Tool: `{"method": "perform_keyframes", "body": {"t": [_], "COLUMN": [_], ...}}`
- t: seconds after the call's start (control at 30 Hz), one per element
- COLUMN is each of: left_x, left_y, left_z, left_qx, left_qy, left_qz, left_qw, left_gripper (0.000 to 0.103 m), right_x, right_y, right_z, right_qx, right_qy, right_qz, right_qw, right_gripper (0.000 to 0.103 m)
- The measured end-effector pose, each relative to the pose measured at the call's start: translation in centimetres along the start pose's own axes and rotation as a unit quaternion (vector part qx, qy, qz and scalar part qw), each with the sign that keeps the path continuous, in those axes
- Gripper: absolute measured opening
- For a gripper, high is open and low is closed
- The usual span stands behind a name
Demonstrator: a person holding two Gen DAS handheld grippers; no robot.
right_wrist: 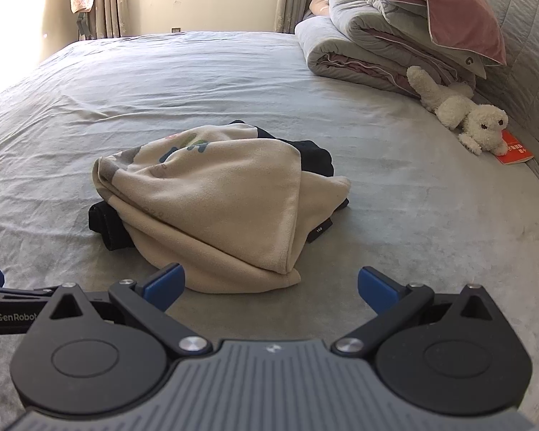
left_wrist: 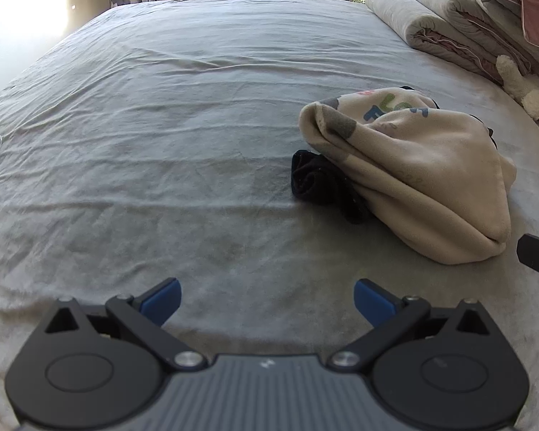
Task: Fold clothes
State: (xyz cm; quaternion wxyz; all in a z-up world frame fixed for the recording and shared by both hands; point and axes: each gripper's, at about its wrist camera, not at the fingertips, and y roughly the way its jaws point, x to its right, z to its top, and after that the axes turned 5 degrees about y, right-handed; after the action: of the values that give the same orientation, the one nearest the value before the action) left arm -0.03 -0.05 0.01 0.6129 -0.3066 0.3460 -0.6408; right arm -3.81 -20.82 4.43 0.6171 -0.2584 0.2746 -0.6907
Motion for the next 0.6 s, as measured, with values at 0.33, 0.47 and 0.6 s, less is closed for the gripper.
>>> {"method": "perform_keyframes", "body": {"t": [0.33,0.47,0.6], "left_x": [0.18,0.00,0.17], "left_y": [0.04,0.17,0.10], "left_z": [0.12,-0.07,-0.03], "left_qx": [-0.010,-0.006,-0.007], "left_qy": [0.007,0.008,0.009], "left_qz": [0.004,-0.002,-0.002], "left_qw": [0.9999,1.0000,0.9999], "left_gripper": [0.102,0.102,0.102], "right_x": [0.33,0.24,0.34], "right_y": [0.05,0.22,0.29], "right_z": [-0.06,-0.05,-0.11], "right_qx": [-0.002,-0.003,-0.005], "right_qy": [0.002,0.001,0.001], "right_qz": [0.001,-0.002,-0.001], "right_qw": [1.000,1.000,1.000], "right_gripper": [0.103,0.103,0.103]}}
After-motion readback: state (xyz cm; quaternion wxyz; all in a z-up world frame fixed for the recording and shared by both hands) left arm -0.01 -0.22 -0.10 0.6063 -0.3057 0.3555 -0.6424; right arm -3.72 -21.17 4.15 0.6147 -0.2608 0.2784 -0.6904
